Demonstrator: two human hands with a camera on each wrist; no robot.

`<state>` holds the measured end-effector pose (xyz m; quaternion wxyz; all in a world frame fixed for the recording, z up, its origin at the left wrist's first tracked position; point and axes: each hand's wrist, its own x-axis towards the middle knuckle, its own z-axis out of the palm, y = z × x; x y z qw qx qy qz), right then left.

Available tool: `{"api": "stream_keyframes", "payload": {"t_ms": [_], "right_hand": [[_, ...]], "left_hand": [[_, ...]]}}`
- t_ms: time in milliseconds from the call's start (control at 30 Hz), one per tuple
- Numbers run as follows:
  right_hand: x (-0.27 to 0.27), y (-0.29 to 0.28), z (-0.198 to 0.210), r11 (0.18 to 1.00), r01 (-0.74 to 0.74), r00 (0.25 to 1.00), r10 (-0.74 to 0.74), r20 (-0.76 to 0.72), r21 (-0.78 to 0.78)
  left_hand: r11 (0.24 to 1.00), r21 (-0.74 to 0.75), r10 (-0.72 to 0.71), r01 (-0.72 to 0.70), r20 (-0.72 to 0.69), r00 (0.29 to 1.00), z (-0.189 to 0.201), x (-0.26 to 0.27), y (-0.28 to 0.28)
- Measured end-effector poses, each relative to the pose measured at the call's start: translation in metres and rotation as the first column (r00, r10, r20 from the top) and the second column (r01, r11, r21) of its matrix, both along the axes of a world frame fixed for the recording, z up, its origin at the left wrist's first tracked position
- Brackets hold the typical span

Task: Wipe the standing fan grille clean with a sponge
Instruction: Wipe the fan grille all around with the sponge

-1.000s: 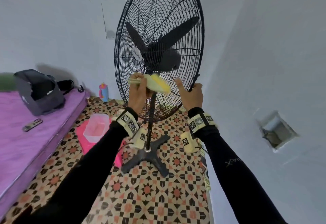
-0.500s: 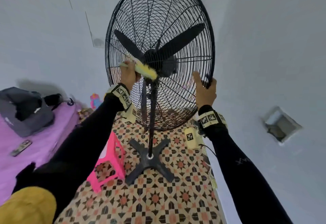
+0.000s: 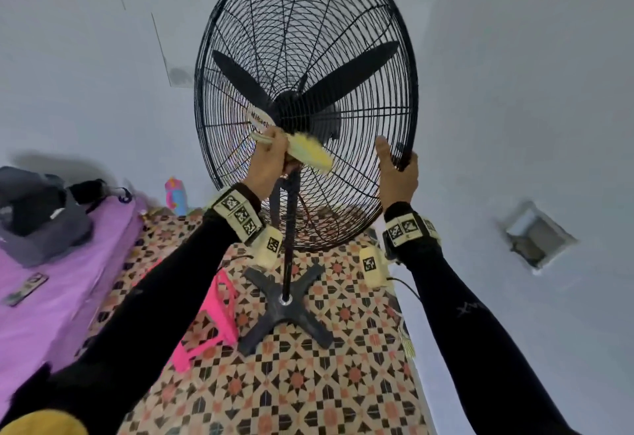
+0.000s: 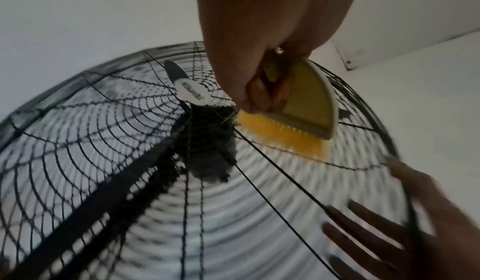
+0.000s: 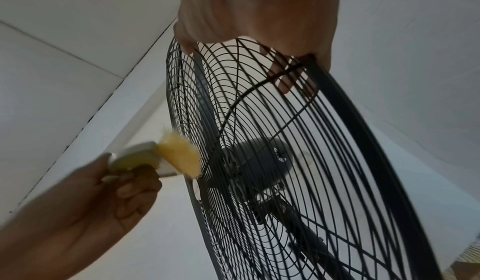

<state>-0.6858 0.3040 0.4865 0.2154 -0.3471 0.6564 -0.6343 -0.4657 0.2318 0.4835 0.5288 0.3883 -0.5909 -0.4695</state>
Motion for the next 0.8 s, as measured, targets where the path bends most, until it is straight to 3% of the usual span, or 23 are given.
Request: {"api": "stream_keyframes", "payload": {"t_ms": [100, 167, 267, 300, 400, 467, 633, 667, 800], "right_hand": [[-0.002, 0.002, -0.003, 0.999, -0.046, 0.999, 0.046, 0.025, 0.022], [-0.002, 0.004, 0.0, 0.998, -0.065, 0.998, 0.064, 0.027, 0.018], [-0.006, 0.005, 0.003, 0.996, -0.087, 0.995, 0.086, 0.054, 0.023], [-0.007, 0.005, 0.003, 0.995, -0.094, 0.994, 0.093, 0.06, 0.025], [-0.006, 0.009, 0.003, 0.992, -0.12, 0.992, 0.118, 0.047, 0.037], [-0.004, 0.009, 0.002, 0.991, -0.127, 0.991, 0.126, 0.038, 0.041], [-0.009, 0.008, 0.004, 0.99, -0.138, 0.99, 0.137, 0.033, 0.035], [-0.009, 0.009, 0.004, 0.988, -0.15, 0.988, 0.149, 0.029, 0.038], [-0.006, 0.012, 0.0, 0.983, -0.176, 0.984, 0.176, -0.003, 0.048]], "left_hand": [[0.98, 0.05, 0.194, -0.191, -0.085, 0.977, 0.005, 0.011, -0.017], [0.989, 0.096, 0.116, -0.11, -0.059, 0.992, 0.003, 0.004, -0.01], [0.981, 0.144, -0.132, 0.126, 0.035, 0.991, -0.003, -0.011, 0.018], [0.983, 0.129, -0.139, 0.133, 0.034, 0.99, -0.006, -0.011, 0.023], [0.989, 0.112, 0.108, -0.099, -0.071, 0.992, -0.005, 0.0, 0.019], [0.982, 0.125, 0.153, -0.144, -0.068, 0.986, -0.003, 0.0, 0.019], [0.965, 0.134, -0.236, 0.225, 0.07, 0.969, -0.013, -0.03, 0.061], [0.969, 0.113, -0.226, 0.218, 0.063, 0.972, -0.014, -0.03, 0.065], [0.993, 0.102, 0.059, -0.052, -0.064, 0.996, -0.006, -0.023, 0.062]]}}
